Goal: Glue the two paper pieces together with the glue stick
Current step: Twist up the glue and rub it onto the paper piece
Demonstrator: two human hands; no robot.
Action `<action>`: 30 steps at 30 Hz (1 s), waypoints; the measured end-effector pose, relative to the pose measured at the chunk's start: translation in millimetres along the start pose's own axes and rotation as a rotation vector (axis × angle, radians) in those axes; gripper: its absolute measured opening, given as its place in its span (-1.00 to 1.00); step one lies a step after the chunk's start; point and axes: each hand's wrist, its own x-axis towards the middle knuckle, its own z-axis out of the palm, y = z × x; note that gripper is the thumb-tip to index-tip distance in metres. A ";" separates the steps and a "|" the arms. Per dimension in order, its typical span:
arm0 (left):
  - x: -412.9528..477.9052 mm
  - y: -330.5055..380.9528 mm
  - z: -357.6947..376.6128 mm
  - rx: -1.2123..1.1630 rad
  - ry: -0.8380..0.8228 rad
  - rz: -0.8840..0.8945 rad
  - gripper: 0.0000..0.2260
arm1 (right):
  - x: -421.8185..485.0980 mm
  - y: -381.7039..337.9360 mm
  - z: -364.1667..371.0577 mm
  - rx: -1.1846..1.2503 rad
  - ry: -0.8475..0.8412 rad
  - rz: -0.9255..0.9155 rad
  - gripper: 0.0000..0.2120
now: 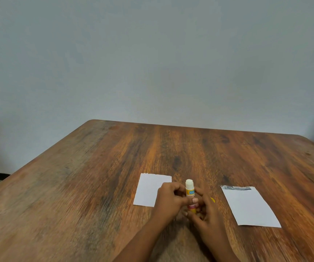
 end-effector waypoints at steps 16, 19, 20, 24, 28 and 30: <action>-0.2 5.1 -6.6 -0.131 -0.003 -0.022 -0.88 | 0.4 -2.4 0.1 0.126 -0.044 -0.001 -0.47; -0.3 7.9 -9.4 -0.161 -0.039 -0.013 -0.87 | 0.8 -0.7 -2.9 0.386 -0.101 0.113 -0.53; -0.1 8.5 -10.1 -0.158 -0.043 -0.010 -0.86 | 1.1 -0.2 -3.2 0.427 -0.111 0.136 -0.54; -0.9 8.6 -9.4 -0.144 -0.007 -0.021 -0.85 | -1.4 -2.6 1.6 0.261 -0.090 0.054 -0.53; -3.8 5.2 -5.9 -0.114 0.010 -0.020 -0.84 | -0.6 0.9 1.3 0.144 -0.027 0.007 -0.53; -5.0 3.5 -4.8 -0.110 0.017 -0.028 -0.83 | 0.3 1.5 -1.1 0.178 -0.048 0.021 -0.55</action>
